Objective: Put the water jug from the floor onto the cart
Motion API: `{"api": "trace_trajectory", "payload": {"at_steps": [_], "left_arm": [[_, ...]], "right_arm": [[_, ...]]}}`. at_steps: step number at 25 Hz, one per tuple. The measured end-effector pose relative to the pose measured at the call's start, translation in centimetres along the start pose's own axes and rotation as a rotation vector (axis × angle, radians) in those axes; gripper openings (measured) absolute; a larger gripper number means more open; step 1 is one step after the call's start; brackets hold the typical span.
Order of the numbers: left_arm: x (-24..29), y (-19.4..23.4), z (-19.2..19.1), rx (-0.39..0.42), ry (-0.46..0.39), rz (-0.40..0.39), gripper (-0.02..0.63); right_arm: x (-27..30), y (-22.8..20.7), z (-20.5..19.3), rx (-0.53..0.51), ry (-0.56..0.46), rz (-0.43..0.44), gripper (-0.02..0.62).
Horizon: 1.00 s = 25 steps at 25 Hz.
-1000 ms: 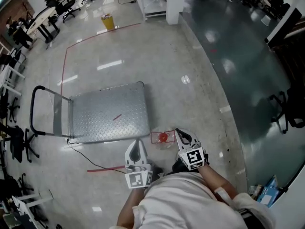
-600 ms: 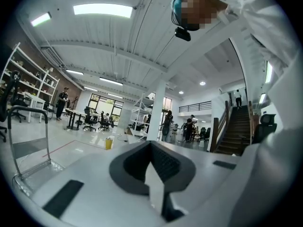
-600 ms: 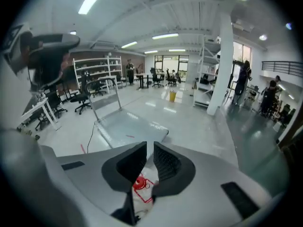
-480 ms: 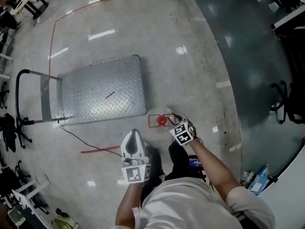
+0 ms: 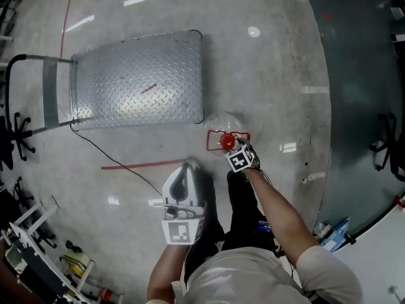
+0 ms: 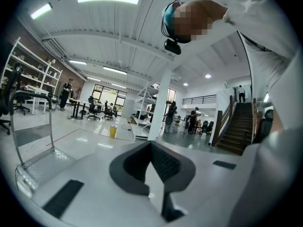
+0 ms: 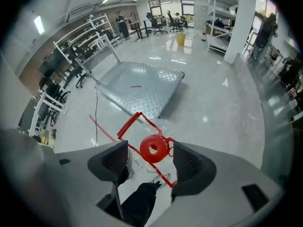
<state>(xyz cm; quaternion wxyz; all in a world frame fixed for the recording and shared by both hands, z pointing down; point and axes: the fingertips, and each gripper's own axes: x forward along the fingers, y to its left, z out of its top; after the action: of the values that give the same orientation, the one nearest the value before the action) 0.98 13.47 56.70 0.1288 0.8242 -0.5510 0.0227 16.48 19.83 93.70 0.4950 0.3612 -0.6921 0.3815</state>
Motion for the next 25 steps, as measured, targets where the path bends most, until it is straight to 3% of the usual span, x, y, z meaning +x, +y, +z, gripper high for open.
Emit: {"api": "trace_trajectory", "payload": {"at_steps": [8, 14, 25], "left_arm": [[-1.2, 2.7, -3.6, -0.041, 0.071, 0.053, 0.003], [-1.8, 3.7, -4.6, -0.043, 0.084, 0.047, 0.003], [-3.8, 6.3, -2.4, -0.057, 0.033, 0.095, 0.003]], "right_arm": [[6.1, -0.6, -1.5, 0.001, 0.104, -0.069, 0.295], [8.3, -0.6, -1.9, 0.003, 0.129, -0.059, 0.296], [4.2, 0.9, -2.4, -0.090, 0.158, -0.083, 0.304]]}}
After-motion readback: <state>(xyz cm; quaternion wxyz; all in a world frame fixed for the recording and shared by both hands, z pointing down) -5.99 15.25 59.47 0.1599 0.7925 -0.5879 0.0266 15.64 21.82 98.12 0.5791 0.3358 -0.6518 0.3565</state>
